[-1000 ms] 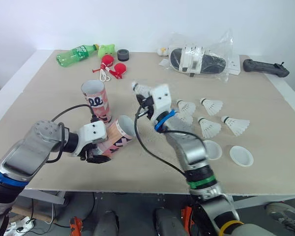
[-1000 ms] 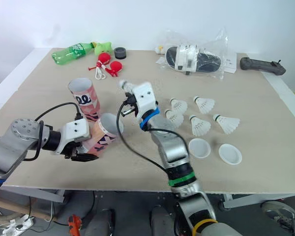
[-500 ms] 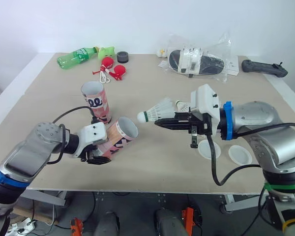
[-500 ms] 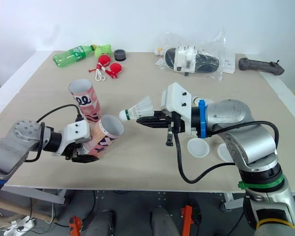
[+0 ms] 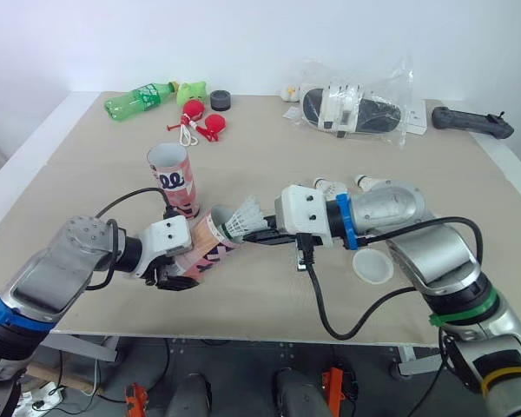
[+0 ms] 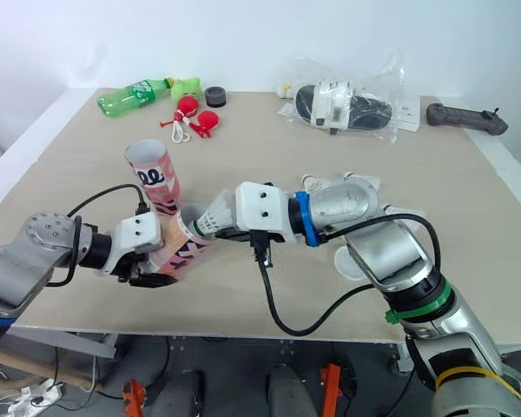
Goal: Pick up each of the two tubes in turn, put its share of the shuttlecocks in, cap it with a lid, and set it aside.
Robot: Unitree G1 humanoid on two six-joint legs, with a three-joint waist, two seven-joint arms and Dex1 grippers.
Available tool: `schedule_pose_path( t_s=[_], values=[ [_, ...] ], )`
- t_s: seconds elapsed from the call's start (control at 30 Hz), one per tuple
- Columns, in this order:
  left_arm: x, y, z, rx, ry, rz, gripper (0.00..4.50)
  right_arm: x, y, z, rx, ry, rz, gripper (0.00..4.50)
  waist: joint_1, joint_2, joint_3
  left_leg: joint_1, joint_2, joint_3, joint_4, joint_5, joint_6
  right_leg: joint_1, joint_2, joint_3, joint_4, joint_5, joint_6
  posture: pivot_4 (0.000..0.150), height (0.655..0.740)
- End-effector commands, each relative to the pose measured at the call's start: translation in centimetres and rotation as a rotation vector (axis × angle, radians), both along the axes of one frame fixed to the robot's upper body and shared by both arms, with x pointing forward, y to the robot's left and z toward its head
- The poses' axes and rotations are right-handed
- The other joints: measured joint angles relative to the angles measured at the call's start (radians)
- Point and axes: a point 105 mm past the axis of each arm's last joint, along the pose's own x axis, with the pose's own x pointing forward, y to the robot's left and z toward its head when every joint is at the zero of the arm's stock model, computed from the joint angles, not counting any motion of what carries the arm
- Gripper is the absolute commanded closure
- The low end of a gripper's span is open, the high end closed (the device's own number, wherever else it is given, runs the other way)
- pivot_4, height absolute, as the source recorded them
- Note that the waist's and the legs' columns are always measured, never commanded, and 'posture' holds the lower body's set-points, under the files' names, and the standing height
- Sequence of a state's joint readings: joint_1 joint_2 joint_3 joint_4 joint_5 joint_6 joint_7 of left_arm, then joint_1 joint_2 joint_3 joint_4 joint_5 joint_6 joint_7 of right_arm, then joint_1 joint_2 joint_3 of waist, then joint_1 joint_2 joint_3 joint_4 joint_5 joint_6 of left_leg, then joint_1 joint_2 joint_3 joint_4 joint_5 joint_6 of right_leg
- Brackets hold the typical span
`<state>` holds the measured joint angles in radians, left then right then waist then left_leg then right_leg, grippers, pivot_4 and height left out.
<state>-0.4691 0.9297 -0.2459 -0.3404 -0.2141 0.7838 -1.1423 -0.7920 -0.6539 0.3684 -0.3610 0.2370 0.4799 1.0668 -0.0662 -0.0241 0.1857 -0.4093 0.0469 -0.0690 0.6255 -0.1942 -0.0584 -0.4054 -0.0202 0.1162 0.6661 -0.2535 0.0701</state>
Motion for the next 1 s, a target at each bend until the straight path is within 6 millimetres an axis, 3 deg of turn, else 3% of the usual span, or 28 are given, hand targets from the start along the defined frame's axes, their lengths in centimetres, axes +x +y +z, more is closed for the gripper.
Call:
schedule_pose_path(
  t_s=[0.03,0.17,0.2,0.3,0.37,0.53,0.73,0.87,1.0],
  values=[
    [-0.9,-0.8,-1.1,-0.004,0.051,-0.037,1.23,-0.6,0.5,1.0,0.02,-0.025,0.029,2.18,0.001,0.0,0.0,0.0,0.0,0.0,0.0,0.0,0.0,0.0,0.0,0.0,0.0,0.0,0.0,0.15,0.74],
    [-1.0,-0.9,-1.1,-0.005,0.052,-0.038,1.23,-0.7,-0.1,1.8,0.083,0.011,-0.012,0.14,0.004,0.0,0.0,0.0,0.0,0.0,0.0,0.0,0.0,0.0,0.0,0.0,0.0,-0.001,0.0,0.15,0.74],
    [-1.0,-0.9,-1.1,-0.005,0.052,-0.038,1.23,-0.7,-0.4,2.3,0.123,0.027,-0.036,0.02,0.006,0.0,0.0,0.0,0.0,0.0,-0.001,0.0,0.0,0.0,0.0,0.0,0.0,-0.001,0.0,0.15,0.74],
    [-1.0,-0.7,-1.1,-0.006,0.055,-0.034,1.23,-0.4,-2.0,3.5,0.254,0.063,-0.163,0.02,0.013,0.0,0.0,0.0,0.0,0.0,-0.002,0.0,0.0,0.0,0.0,0.0,0.0,-0.001,0.0,0.15,0.74],
    [-1.0,-0.6,-1.2,-0.007,0.057,-0.031,1.23,-0.1,-3.5,3.0,0.311,0.074,-0.27,0.02,0.019,-0.001,0.0,0.0,0.0,-0.001,-0.002,0.0,0.0,0.0,0.0,-0.001,0.0,-0.001,-0.001,0.15,0.74],
    [-1.0,-0.8,-1.5,-0.013,0.07,-0.032,1.23,0.7,-6.9,0.6,0.427,-0.022,-0.519,0.02,0.019,-0.001,-0.001,0.0,0.0,0.0,-0.003,0.0,0.0,-0.001,-0.001,-0.001,0.0,-0.002,-0.001,0.15,0.74],
    [-1.0,-0.7,-1.7,-0.01,0.08,-0.039,1.23,2.1,-10.0,-4.4,0.403,-0.072,-0.799,0.02,0.018,-0.001,-0.002,0.001,-0.001,0.001,-0.003,0.0,0.0,0.0,-0.001,-0.001,0.0,-0.002,-0.001,0.15,0.74],
    [-0.9,-0.8,-1.7,-0.011,0.081,-0.041,1.23,3.4,-11.1,-6.9,0.364,-0.039,-0.942,0.02,0.017,-0.001,-0.002,0.002,0.0,0.001,-0.002,0.0,0.0,0.0,-0.001,-0.001,0.0,-0.003,-0.006,0.15,0.74],
    [-1.0,-0.8,-1.7,-0.011,0.081,-0.042,1.23,4.4,-10.5,-8.1,0.378,-0.005,-1.002,0.02,0.017,-0.001,-0.002,0.002,0.0,0.001,-0.002,0.0,0.0,0.0,-0.001,-0.001,0.0,-0.003,-0.007,0.15,0.74]
  ],
)
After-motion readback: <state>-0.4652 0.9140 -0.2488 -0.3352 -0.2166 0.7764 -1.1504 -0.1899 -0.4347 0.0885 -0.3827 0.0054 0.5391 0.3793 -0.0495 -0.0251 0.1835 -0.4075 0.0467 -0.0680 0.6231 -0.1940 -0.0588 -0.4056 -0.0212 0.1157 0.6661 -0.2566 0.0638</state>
